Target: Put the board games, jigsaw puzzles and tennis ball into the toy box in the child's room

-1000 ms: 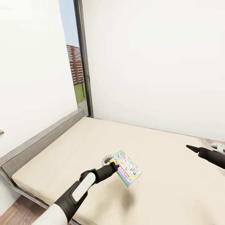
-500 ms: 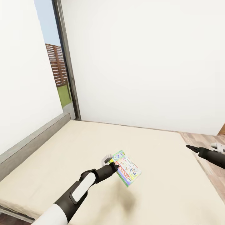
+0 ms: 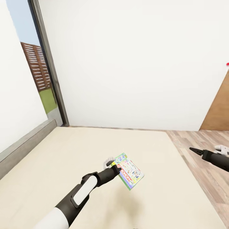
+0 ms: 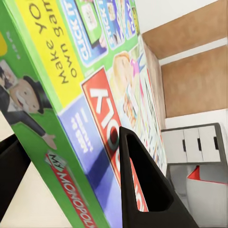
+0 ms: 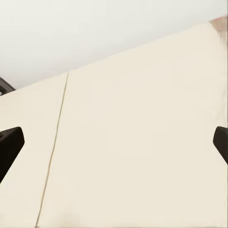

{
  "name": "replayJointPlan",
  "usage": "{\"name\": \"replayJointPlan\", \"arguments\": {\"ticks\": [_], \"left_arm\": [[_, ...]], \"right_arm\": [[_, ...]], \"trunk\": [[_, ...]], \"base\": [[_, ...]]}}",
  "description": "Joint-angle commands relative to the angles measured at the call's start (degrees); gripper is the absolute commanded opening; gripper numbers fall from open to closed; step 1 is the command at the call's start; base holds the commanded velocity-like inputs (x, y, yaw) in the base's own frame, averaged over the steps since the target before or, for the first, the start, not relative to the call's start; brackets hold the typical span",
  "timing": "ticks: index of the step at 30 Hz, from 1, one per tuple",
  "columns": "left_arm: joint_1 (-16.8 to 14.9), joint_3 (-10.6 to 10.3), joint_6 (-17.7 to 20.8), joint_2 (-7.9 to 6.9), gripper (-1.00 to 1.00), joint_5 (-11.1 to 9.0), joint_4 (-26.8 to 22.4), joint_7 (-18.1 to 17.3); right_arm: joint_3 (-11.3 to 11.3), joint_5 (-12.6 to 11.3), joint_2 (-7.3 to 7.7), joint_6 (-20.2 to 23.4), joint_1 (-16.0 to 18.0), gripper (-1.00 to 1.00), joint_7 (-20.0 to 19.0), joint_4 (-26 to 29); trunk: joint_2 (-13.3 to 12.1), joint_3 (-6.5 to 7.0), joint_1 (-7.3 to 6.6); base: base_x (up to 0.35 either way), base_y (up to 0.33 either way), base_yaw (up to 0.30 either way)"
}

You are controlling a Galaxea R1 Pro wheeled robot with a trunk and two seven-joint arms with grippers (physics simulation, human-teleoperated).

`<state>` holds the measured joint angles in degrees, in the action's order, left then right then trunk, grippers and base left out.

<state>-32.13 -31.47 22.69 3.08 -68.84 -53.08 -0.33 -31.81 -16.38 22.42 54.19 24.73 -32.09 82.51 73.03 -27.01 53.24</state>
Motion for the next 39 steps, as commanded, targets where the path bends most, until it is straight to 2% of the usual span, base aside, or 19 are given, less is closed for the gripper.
{"name": "replayJointPlan", "arguments": {"ticks": [1, 35, 39], "left_arm": [[-0.04, 0.0, 0.16, 0.0, -1.0, -0.33, -0.01, -0.02], [-0.04, 0.0, 0.16, 0.0, -1.0, -0.33, -0.01, -0.02], [-0.04, 0.0, 0.16, 0.0, -1.0, -0.33, -0.01, -0.02]], "right_arm": [[-0.09, 0.2, 0.0, 0.3, 0.06, 1.0, -0.34, 0.02], [-0.09, 0.14, 0.0, 0.35, 0.06, 1.0, -0.34, 0.02], [-0.04, 0.13, 0.0, 1.45, 0.06, 1.0, -0.34, 0.02]], "trunk": [[-0.38, 0.13, -0.23], [-14.02, 6.23, -7.69], [-15.62, 6.95, -8.57]], "base": [[0.0, 0.0, -0.281], [0.0, 0.0, -0.281], [0.0, 0.0, -0.281]]}}
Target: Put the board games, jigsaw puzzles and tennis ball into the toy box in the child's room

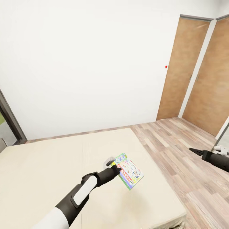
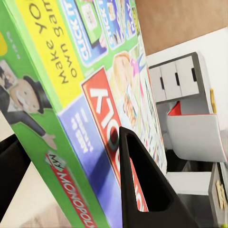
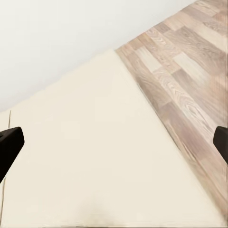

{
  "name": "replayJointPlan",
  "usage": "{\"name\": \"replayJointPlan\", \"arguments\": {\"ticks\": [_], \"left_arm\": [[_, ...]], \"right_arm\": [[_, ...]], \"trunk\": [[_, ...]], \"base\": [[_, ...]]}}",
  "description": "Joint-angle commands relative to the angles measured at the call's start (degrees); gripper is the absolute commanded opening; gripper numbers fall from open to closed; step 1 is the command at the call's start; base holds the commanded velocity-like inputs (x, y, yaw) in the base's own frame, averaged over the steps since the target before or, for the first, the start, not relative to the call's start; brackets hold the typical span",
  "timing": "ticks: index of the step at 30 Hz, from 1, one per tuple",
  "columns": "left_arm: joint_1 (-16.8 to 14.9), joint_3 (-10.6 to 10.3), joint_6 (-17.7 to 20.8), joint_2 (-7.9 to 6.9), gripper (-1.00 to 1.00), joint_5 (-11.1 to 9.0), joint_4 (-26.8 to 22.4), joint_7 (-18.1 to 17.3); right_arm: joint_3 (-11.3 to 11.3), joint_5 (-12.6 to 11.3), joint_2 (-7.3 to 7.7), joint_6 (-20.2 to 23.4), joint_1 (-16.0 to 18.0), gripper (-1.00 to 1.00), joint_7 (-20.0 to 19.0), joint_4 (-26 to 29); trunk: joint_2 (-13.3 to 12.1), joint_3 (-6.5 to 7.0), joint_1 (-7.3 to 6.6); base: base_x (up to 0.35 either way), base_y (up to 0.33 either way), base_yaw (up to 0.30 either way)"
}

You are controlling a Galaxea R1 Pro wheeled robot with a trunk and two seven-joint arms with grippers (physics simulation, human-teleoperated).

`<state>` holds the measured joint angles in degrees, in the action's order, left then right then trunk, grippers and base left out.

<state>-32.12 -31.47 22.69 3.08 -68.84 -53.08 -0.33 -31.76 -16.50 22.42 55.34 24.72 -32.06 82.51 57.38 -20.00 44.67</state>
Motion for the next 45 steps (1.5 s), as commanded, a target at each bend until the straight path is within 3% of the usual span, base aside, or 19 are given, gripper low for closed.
{"name": "replayJointPlan", "arguments": {"ticks": [1, 10, 45], "left_arm": [[-0.04, 0.0, 0.16, 0.0, -1.0, -0.33, -0.01, -0.02], [-0.04, 0.0, 0.15, 0.0, -1.0, -0.33, -0.01, -0.02], [-0.04, 0.0, 0.16, 0.0, -1.0, -0.33, -0.01, -0.02]], "right_arm": [[-0.08, 0.26, 0.0, 0.86, 0.06, 1.0, -0.38, 0.02], [-0.06, 0.31, 0.0, 3.24, 0.06, 1.0, -0.3, 0.02], [0.04, 0.37, -0.01, 3.81, 0.06, 1.0, -0.29, -0.04]], "trunk": [[-0.37, 0.12, -0.22], [-3.98, 1.73, -2.2], [-18.02, 8.02, -9.89]], "base": [[0.0, 0.0, -0.281], [0.0, 0.0, -0.281], [0.0, 0.0, -0.281]]}}
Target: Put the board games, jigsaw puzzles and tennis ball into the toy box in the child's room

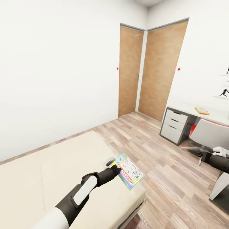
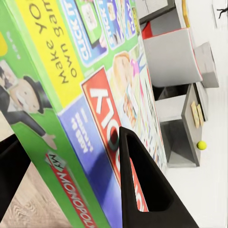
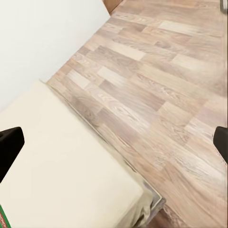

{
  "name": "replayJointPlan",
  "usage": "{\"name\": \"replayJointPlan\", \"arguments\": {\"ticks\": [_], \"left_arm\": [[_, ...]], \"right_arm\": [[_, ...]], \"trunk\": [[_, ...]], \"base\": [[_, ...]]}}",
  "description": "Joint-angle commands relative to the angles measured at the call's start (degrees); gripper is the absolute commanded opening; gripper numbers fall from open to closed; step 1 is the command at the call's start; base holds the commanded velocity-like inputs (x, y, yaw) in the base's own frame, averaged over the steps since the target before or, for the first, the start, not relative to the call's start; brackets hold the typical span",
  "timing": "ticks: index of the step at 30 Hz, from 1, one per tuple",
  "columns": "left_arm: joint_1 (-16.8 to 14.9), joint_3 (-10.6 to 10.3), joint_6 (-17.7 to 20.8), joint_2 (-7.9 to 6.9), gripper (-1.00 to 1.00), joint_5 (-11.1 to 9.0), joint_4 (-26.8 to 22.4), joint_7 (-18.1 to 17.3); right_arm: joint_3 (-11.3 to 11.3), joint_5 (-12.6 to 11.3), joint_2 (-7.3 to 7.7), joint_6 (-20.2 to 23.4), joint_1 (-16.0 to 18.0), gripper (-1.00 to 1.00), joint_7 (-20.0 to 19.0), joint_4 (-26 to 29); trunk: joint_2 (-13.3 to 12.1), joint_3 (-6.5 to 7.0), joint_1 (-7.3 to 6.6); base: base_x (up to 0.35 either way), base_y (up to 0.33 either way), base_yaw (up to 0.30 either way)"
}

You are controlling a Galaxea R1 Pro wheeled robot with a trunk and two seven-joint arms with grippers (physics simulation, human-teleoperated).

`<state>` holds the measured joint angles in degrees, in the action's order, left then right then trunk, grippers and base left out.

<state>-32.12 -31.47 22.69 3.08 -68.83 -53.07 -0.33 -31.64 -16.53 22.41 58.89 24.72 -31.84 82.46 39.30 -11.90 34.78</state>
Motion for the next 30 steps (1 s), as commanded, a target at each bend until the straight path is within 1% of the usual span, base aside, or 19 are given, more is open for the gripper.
{"name": "replayJointPlan", "arguments": {"ticks": [1, 6, 8, 10, 14, 15, 18, 19, 20, 22, 23, 28, 29, 30], "left_arm": [[-0.05, 0.0, 0.16, 0.0, -1.0, -0.34, -0.01, -0.04], [-0.04, 0.0, 0.15, -0.02, -1.0, -0.34, -0.01, -0.08], [-0.01, 0.0, 0.16, -0.04, -1.0, -0.34, -0.01, -0.09], [0.01, 0.02, 0.13, -0.09, -1.0, -0.32, -0.01, -0.11], [0.04, 0.06, 0.08, -0.19, -1.0, -0.28, -0.01, -0.16], [0.04, 0.06, 0.08, -0.19, -1.0, -0.28, -0.01, -0.16], [0.15, 0.08, 0.03, -0.23, -1.0, -0.26, -0.01, -0.14], [0.2, 0.08, 0.01, -0.24, -1.0, -0.26, -0.01, -0.13], [0.2, 0.08, 0.01, -0.24, -1.0, -0.26, -0.01, -0.13], [0.28, 0.12, 0.0, -0.26, -1.0, -0.26, -0.01, -0.12], [0.28, 0.12, 0.0, -0.26, -1.0, -0.26, -0.01, -0.12], [0.52, 0.32, -0.05, -0.36, -1.0, -0.28, 0.08, -0.07], [0.52, 0.32, -0.05, -0.36, -1.0, -0.28, 0.08, -0.07], [0.56, 0.38, -0.06, -0.37, -1.0, -0.29, 0.13, -0.06]], "right_arm": [[-0.09, 0.4, 0.0, 0.27, 0.07, 1.0, -0.5, -0.01], [-0.03, 0.41, -0.03, 0.28, 0.14, 1.0, -0.47, -0.55], [0.37, 0.42, -0.17, 0.29, 0.18, 1.0, -0.45, -1.12], [1.95, 0.43, -0.46, 0.27, 0.2, 1.0, -0.44, -2.02], [6.7, 0.44, -0.95, 0.18, 0.31, 1.0, -0.34, -3.73], [6.7, 0.44, -0.95, 0.18, 0.31, 1.0, -0.34, -3.73], [9.17, 0.45, -1.25, 0.16, 0.36, 1.0, -0.29, -4.54], [9.71, 0.45, -1.46, 0.15, 0.37, 1.0, -0.28, -4.8], [9.71, 0.45, -1.46, 0.15, 0.37, 1.0, -0.28, -4.8], [10.55, 0.45, -2.15, 0.07, 0.46, 1.0, -0.25, -5.43], [10.55, 0.45, -2.15, 0.07, 0.46, 1.0, -0.25, -5.43], [11.84, 0.62, -4.41, -0.35, 0.81, 1.0, -0.18, -7.96], [11.84, 0.62, -4.41, -0.35, 0.81, 1.0, -0.18, -7.96], [12.13, 0.67, -4.79, -0.58, 0.87, 1.0, -0.18, -8.53]], "trunk": [[-0.34, 0.1, -0.21], [-2.35, 1.0, -1.31], [-3.15, 1.35, -1.75], [-3.95, 1.71, -2.19], [-5.56, 2.43, -3.07], [-5.96, 2.61, -3.29], [-7.16, 3.15, -3.94], [-7.56, 3.33, -4.16], [-7.96, 3.51, -4.38], [-8.76, 3.87, -4.82], [-9.17, 4.05, -5.04], [-11.17, 4.94, -6.14], [-11.57, 5.12, -6.36], [-11.97, 5.3, -6.58]], "base": [[0.0, 0.0, -0.281], [0.0, 0.0, -0.281], [0.0, 0.0, -0.282], [0.0, 0.0, -0.281], [0.0, 0.0, -0.281], [0.0, 0.0, -0.282], [0.0, 0.0, -0.282], [0.0, 0.0, -0.282], [0.0, 0.0, -0.282], [0.0, 0.0, -0.282], [0.0, 0.0, -0.282], [0.0, 0.0, -0.282], [0.0, 0.0, -0.281], [0.0, 0.0, -0.281]]}}
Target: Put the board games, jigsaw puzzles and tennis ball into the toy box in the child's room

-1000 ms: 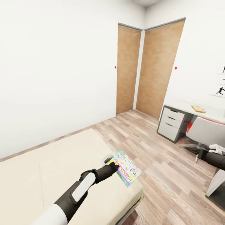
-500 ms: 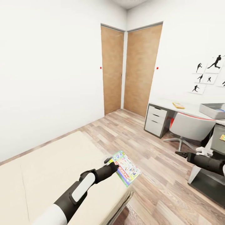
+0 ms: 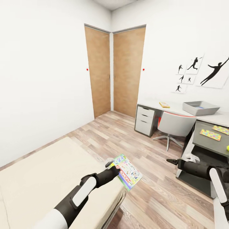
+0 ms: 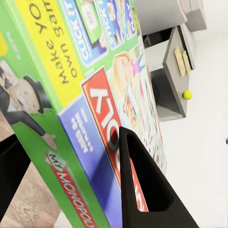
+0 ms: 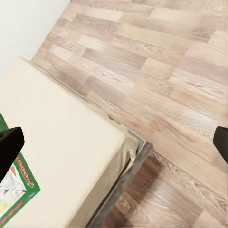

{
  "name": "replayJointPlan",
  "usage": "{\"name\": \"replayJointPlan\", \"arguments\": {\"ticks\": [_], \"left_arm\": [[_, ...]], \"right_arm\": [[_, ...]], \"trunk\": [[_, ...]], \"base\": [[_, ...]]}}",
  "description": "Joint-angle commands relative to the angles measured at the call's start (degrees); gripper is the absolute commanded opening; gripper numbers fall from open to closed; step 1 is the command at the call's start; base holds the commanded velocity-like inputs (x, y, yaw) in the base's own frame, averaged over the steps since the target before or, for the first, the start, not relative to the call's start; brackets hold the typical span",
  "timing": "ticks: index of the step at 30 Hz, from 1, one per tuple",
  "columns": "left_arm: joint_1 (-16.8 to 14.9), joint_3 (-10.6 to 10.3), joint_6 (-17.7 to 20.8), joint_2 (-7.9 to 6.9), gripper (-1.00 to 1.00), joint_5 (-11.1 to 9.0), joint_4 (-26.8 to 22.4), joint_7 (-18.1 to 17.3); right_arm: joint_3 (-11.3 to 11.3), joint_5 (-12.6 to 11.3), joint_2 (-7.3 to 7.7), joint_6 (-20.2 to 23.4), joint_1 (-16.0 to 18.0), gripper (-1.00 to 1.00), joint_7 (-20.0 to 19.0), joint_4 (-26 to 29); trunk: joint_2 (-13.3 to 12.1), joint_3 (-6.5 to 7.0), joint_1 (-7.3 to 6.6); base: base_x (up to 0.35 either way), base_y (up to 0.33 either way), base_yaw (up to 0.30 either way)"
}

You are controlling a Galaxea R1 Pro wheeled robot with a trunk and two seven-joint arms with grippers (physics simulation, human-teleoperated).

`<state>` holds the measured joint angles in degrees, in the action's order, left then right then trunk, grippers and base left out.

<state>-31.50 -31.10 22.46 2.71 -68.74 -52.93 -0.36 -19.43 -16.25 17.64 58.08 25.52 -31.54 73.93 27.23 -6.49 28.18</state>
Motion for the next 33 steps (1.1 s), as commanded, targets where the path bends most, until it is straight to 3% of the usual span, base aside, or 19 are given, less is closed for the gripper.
{"name": "replayJointPlan", "arguments": {"ticks": [1, 11, 22, 26, 33], "left_arm": [[0.0, 0.07, 0.14, -0.03, -1.0, -0.39, 0.01, -0.02], [0.38, 0.44, 0.07, -0.79, -1.0, -0.42, 0.16, 0.8], [0.52, 0.56, -0.01, -1.22, -1.0, -0.43, 0.19, 1.3], [-0.82, 1.95, -1.34, -2.35, -1.0, -1.63, -1.17, -0.06], [-0.95, 4.3, -1.64, -2.35, -1.0, -1.63, -3.05, -0.23]], "right_arm": [[0.25, 0.47, -0.41, -0.11, 0.12, 1.0, -0.45, -0.53], [2.33, 1.1, -2.88, -5.79, 0.34, 1.0, 0.29, -4.73], [2.41, 1.0, -3.39, -9.14, 0.26, 1.0, 1.44, -5.82], [1.99, 1.2, -3.84, -9.07, 1.56, 1.0, 1.57, -5.65], [1.99, 1.2, -3.84, -9.07, 1.63, 1.0, 1.57, -5.65]], "trunk": [[-0.3, 0.07, -0.2], [-4.31, 1.87, -2.39], [-4.31, 1.74, -2.39], [-4.31, 1.74, -2.39], [-4.31, 1.74, -2.39]], "base": [[0.0, 0.0, -0.282], [0.0, 0.0, -0.281], [0.0, 0.0, -0.155], [0.0, 0.0, 0.0], [0.0, 0.0, 0.0]]}}
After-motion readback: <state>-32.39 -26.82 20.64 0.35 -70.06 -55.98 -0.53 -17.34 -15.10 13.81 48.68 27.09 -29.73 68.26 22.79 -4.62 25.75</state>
